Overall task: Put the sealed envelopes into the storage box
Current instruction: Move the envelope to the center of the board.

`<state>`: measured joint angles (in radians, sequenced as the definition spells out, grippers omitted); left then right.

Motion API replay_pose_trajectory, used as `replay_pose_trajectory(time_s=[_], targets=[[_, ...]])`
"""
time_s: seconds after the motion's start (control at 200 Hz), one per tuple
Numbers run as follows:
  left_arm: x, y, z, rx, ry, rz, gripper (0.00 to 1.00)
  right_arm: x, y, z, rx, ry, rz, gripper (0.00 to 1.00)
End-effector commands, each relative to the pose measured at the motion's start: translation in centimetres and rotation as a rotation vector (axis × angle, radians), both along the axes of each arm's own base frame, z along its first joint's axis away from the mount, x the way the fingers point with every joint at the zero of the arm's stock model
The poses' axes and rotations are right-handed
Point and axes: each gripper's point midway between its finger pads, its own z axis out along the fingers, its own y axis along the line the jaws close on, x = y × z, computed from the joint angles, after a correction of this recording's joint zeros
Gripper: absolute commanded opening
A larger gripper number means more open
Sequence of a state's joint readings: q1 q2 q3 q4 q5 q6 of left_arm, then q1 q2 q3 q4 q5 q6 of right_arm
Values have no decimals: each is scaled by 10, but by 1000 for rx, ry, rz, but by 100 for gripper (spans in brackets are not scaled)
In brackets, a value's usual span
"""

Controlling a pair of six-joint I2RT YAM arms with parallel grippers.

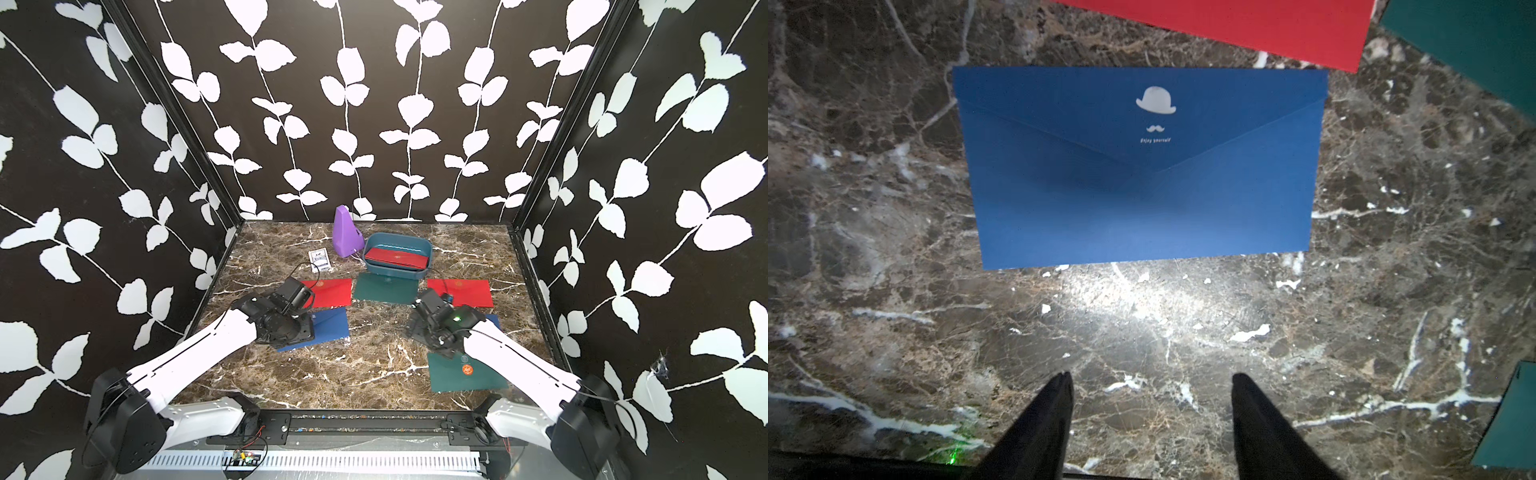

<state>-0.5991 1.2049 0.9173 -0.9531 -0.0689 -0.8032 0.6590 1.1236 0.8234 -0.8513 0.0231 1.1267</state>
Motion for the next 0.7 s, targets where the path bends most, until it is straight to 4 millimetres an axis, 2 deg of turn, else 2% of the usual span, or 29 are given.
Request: replay_pose_trajectory(time_s=[0.0,0.19,0.355,0.49,0.585,0.695], targets=[[-4,6,10,32,4,-20,64,-41,-38,-26,-106,168,-8,99],[1,2,14,23,-19,-45,64,-45,-22,-47,-66,244,31,99],[4,0,14,17,-28,-48,64,-34,9,-63,-32,225,113,99],[6,2,18,30,-37,-50,64,-27,46,-70,46,204,149,99],[6,4,20,35,-43,-48,64,-26,67,-81,78,207,166,99],[5,6,24,37,-52,-46,64,-21,89,-83,104,173,201,99]])
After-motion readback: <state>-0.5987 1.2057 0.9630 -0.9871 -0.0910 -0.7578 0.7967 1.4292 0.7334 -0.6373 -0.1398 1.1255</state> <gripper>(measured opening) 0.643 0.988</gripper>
